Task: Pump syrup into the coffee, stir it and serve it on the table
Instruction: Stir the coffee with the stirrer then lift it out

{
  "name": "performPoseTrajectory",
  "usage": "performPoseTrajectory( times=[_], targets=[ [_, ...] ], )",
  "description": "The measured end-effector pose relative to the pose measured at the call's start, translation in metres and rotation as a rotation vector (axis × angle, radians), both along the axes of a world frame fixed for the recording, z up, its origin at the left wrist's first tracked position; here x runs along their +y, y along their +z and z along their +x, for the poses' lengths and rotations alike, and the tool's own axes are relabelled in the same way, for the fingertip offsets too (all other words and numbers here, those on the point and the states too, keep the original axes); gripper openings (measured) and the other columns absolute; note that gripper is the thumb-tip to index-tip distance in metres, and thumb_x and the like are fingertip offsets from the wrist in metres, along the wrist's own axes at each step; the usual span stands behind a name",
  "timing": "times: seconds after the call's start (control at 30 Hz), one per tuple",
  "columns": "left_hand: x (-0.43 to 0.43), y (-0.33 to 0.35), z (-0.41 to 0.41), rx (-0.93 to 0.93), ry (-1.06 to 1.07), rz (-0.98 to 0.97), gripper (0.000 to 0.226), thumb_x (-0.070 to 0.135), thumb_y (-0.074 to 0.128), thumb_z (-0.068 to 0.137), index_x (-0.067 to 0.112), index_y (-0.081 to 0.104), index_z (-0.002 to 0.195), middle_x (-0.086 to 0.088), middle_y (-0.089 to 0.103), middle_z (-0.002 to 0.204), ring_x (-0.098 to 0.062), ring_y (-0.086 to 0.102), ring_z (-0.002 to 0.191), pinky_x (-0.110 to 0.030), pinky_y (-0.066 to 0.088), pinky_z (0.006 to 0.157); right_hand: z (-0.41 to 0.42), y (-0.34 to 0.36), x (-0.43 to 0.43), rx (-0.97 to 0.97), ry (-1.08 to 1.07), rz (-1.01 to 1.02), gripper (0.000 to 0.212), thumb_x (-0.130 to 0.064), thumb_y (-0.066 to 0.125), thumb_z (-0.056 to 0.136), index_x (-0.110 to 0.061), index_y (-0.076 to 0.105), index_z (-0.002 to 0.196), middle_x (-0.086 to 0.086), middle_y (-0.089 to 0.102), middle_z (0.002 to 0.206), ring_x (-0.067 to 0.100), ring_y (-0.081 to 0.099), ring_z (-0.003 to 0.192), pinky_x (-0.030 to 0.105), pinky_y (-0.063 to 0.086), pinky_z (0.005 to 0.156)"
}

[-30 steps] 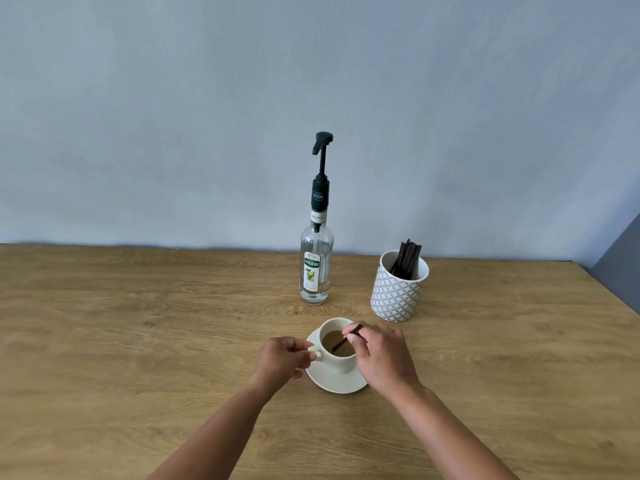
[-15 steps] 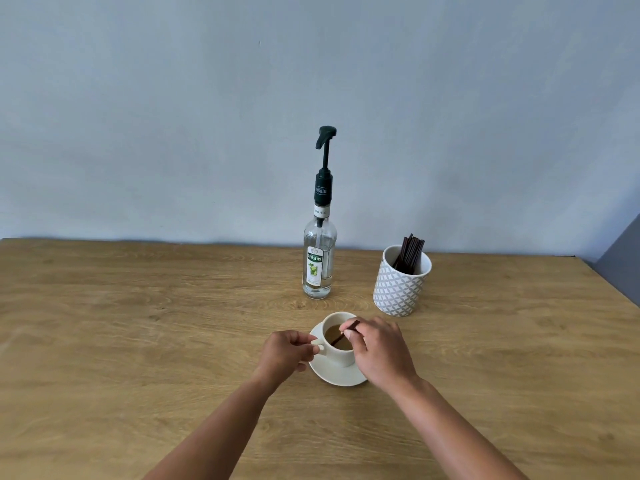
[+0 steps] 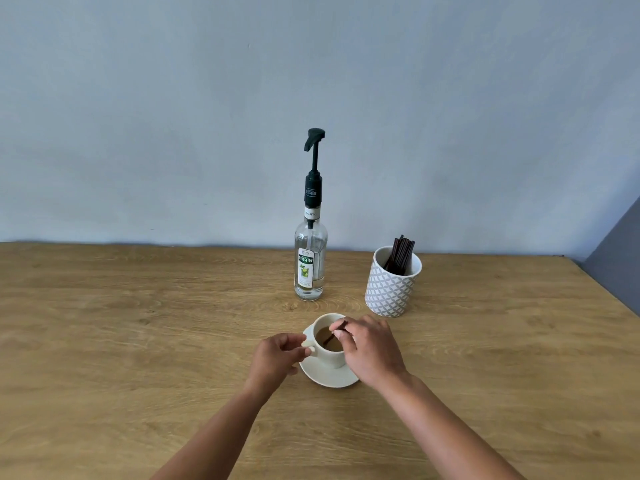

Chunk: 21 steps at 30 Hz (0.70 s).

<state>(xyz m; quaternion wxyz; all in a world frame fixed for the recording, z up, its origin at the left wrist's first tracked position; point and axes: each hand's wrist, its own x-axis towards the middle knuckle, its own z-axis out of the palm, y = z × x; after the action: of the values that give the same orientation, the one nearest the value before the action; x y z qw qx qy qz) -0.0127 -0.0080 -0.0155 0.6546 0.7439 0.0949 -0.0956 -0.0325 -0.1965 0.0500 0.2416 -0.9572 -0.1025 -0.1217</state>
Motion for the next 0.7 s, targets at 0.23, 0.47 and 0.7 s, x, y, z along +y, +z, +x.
performPoseTrajectory(
  times=[0.23,0.47,0.7],
  targets=[
    [0.001,-0.011,-0.018,-0.137,0.225,0.372,0.012,0.042,0.058,0.093,0.043,0.069,0.096,0.016,0.074,0.1,-0.009,0.068,0.1,-0.027,0.048,0.075,-0.003,0.001,-0.012,-0.061,-0.067,-0.08,0.017,-0.02,0.054,0.091,-0.026,0.068,0.098,-0.008,0.072,0.09,0.019,0.06,0.091,0.036,0.036,0.084],
    [-0.011,-0.048,-0.043,-0.183,0.093,0.876,0.046,0.036,0.044,0.1,0.024,0.047,0.145,0.005,0.043,0.155,-0.016,0.023,0.151,-0.044,0.007,0.124,-0.008,-0.004,-0.02,0.005,0.031,0.038,0.019,-0.022,0.055,0.093,-0.028,0.07,0.102,-0.01,0.073,0.095,0.016,0.058,0.092,0.038,0.039,0.091],
    [-0.016,-0.062,-0.053,-0.177,-0.014,1.07,0.057,0.051,0.029,0.1,0.034,0.029,0.154,0.006,0.016,0.167,-0.016,0.001,0.155,-0.044,-0.003,0.125,-0.013,-0.006,-0.033,-0.056,-0.001,-0.002,0.018,-0.017,0.058,0.09,-0.026,0.07,0.099,-0.009,0.074,0.091,0.019,0.06,0.089,0.036,0.035,0.082]
  ],
)
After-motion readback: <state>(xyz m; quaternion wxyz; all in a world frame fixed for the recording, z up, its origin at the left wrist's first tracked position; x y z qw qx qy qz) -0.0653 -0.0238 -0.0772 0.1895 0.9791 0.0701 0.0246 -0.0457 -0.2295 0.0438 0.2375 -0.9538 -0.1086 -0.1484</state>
